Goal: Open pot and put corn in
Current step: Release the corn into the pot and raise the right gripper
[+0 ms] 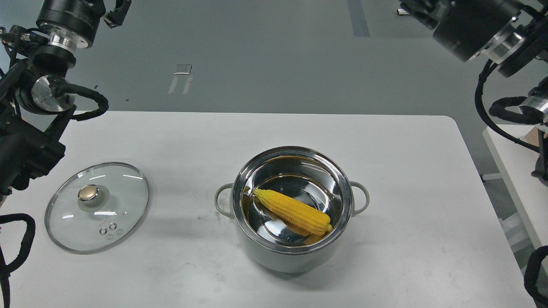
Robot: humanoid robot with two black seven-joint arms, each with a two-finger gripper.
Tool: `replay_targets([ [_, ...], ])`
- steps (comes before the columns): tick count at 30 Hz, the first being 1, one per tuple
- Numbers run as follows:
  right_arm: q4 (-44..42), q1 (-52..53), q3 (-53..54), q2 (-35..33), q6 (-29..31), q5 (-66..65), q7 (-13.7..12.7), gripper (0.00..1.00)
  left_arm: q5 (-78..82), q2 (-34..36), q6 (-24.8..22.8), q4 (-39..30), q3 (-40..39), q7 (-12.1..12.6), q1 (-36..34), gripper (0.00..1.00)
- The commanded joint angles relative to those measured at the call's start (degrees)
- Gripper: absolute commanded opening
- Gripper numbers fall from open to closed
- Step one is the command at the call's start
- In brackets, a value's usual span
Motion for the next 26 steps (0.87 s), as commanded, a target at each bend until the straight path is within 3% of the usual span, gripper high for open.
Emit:
replay_targets([
  [1, -7.38, 0.56, 4.14, 3.03, 0.01, 6.38, -0.02, 1.0, 0.17, -0.06, -0.58, -0.05, 0.91, 0.26, -0.02, 0.98],
  [10, -24.71, -0.49, 5.12, 3.3, 0.01, 28.35, 0.07, 1.0, 0.17, 0.11, -1.28, 0.3, 1.62, 0.35, -0.2, 0.98],
  [16, -35.35, 1.0, 6.0, 3.39, 0.01, 35.5, 0.51, 1.0, 1.22, -0.77, -1.1, 0.48, 1.97, 0.44, 0.95, 0.98],
  [20, -37.65, 1.18, 6.17, 3.3, 0.01, 36.03, 4.37, 1.0, 3.34, -0.85, -1.1, 0.39, 2.33, 0.79, 1.47, 0.98],
  [22, -37.39, 0.92, 6.35, 3.22, 0.01, 36.11, 7.18, 1.0, 3.43, -0.51, -1.37, 0.04, 2.68, 3.32, 2.18, 0.98],
  [24, -37.39, 0.74, 7.05, 2.95, 0.01, 36.11, 7.8, 1.0, 3.34, -0.24, -1.54, 0.03, 2.59, 5.17, 2.18, 0.98],
  [26, -37.74, 0.74, 7.58, 2.95, 0.01, 36.11, 7.89, 1.0, 3.25, -0.24, -1.63, 0.04, 2.59, 5.36, 2.09, 0.98],
])
